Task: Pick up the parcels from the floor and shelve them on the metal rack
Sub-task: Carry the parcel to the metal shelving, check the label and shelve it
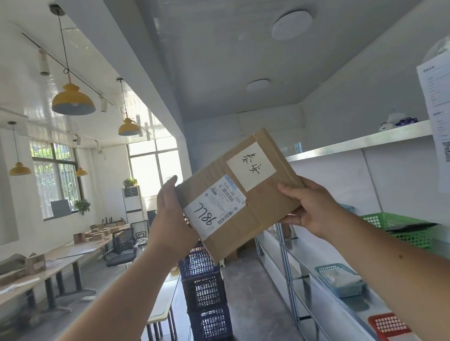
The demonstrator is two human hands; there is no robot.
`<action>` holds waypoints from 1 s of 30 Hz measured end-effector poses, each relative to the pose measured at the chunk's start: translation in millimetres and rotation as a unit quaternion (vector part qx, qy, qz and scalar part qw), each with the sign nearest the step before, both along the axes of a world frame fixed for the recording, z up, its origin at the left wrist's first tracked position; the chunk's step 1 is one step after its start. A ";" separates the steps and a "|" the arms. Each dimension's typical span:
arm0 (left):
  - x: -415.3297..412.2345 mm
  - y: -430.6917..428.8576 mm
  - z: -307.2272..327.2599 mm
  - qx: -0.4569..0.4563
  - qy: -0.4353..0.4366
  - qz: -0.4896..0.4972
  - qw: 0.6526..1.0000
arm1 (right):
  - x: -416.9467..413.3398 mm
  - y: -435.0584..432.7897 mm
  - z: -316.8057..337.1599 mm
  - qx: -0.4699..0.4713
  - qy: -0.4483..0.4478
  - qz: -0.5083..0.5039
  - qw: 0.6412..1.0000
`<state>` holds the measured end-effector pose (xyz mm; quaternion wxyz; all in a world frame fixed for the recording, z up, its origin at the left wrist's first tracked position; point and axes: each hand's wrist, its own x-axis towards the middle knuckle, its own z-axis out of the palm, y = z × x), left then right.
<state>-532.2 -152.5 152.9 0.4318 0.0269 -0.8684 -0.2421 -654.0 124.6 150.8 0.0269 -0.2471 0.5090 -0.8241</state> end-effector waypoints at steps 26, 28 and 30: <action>5.0 62.0 6.0 0.579 -0.028 -0.173 0.796 | 0.5 -22.1 12.6 -0.028 0.089 -0.034 0.995; 4.3 64.7 4.9 0.593 -0.033 -0.177 0.785 | -0.1 -22.5 12.3 -0.040 0.082 -0.034 0.995; 2.0 66.9 5.2 0.576 -0.047 -0.163 0.800 | -1.0 -22.3 11.4 -0.034 0.085 -0.023 0.996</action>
